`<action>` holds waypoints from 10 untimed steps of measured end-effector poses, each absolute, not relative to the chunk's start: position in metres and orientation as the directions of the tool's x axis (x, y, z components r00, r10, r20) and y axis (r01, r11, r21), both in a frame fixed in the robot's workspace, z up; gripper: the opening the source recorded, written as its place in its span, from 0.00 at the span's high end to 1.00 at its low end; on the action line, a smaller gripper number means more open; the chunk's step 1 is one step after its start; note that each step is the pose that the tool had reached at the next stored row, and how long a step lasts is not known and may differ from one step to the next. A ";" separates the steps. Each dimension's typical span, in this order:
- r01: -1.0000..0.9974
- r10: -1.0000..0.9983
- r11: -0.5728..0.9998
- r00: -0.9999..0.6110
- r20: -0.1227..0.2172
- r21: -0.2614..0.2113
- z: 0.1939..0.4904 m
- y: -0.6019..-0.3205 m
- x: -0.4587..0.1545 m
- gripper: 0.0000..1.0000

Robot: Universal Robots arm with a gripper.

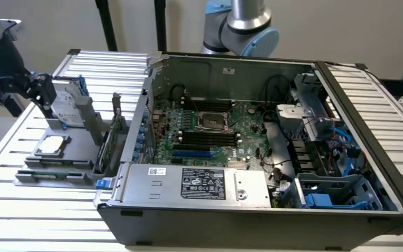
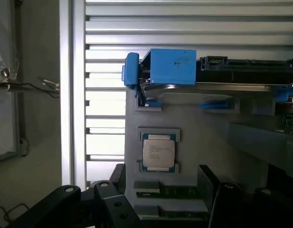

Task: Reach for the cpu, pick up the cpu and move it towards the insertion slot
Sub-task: 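Pick up the cpu and move it towards the insertion slot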

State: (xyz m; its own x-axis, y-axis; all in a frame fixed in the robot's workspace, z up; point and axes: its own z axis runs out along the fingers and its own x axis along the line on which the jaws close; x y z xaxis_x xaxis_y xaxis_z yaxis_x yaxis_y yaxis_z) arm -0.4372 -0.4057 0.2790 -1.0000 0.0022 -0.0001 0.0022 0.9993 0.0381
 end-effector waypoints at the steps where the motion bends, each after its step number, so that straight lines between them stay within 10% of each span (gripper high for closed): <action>1: 0.002 0.002 0.999 -1.000 0.000 0.038 0.277 -0.406 -0.437 0.29; 10: 0.002 0.002 0.999 -1.000 0.000 0.038 0.261 -0.406 -0.435 0.29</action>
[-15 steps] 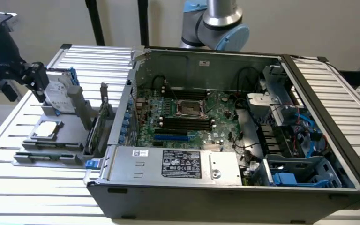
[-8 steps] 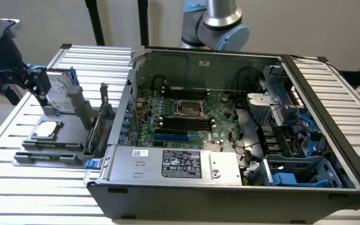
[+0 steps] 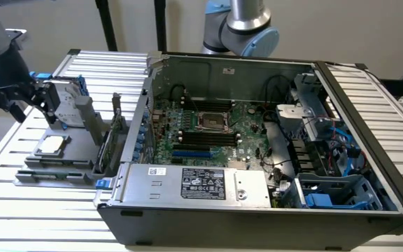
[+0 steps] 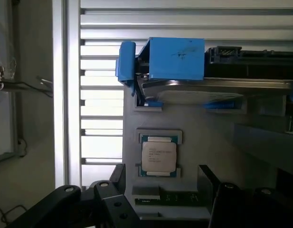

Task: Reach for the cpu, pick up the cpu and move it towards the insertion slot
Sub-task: 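Pick up the cpu and move it towards the insertion slot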

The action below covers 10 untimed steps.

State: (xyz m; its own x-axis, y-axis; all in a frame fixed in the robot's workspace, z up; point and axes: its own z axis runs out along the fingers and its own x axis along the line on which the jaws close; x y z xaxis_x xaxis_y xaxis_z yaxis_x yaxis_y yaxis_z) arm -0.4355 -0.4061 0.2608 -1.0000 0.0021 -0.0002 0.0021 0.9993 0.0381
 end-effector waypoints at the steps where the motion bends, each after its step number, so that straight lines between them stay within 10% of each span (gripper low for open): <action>1: 0.002 0.002 0.999 -1.000 0.000 0.038 0.259 -0.406 -0.435 0.29; 10: 0.002 0.002 0.999 -1.000 0.000 0.038 0.243 -0.409 -0.433 0.29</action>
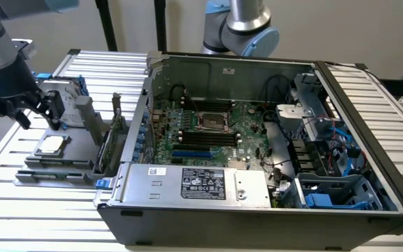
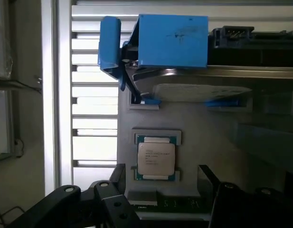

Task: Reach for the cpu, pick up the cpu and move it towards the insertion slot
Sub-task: 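Pick up the cpu and move it towards the insertion slot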

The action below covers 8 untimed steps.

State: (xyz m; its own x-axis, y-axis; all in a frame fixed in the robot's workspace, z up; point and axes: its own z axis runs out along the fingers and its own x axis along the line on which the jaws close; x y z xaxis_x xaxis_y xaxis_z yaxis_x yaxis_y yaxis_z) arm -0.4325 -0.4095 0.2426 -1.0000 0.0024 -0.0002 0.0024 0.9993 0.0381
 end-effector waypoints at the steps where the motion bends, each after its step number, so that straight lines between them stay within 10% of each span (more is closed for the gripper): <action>1: 0.003 0.003 0.999 -1.000 0.000 0.038 0.241 -0.410 -0.433 0.29; 8: 0.018 0.018 0.999 -1.000 0.000 0.038 0.228 -0.412 -0.433 0.29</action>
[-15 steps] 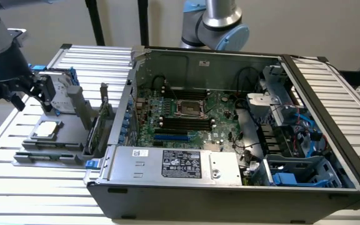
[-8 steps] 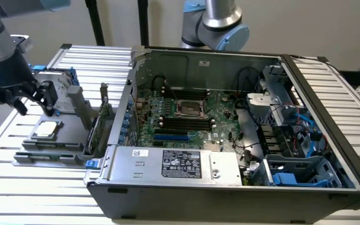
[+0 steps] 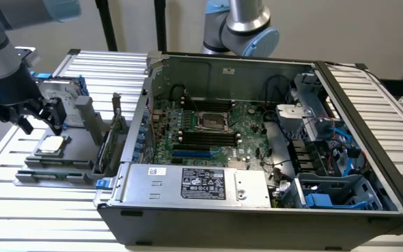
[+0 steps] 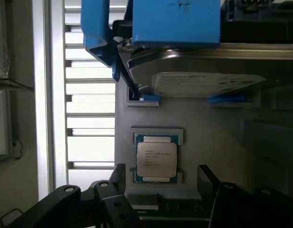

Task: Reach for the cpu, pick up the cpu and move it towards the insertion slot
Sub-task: 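Pick up the cpu and move it towards the insertion slot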

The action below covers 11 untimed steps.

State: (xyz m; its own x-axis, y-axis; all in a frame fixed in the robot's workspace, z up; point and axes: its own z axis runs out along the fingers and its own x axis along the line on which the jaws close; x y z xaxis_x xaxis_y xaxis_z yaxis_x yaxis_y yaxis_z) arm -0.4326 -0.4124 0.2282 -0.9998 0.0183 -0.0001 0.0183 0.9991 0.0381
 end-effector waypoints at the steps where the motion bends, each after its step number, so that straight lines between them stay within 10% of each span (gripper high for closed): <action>1: 0.022 0.022 0.999 -1.000 0.000 0.038 0.226 -0.413 -0.433 0.29; 11: 0.029 0.029 0.999 -1.000 0.000 0.038 0.208 -0.413 -0.432 0.29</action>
State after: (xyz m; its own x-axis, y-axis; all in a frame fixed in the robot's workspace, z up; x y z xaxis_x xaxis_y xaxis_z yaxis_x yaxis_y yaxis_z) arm -0.4325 -0.4125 0.2080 -0.9996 0.0287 -0.0002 0.0286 0.9989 0.0381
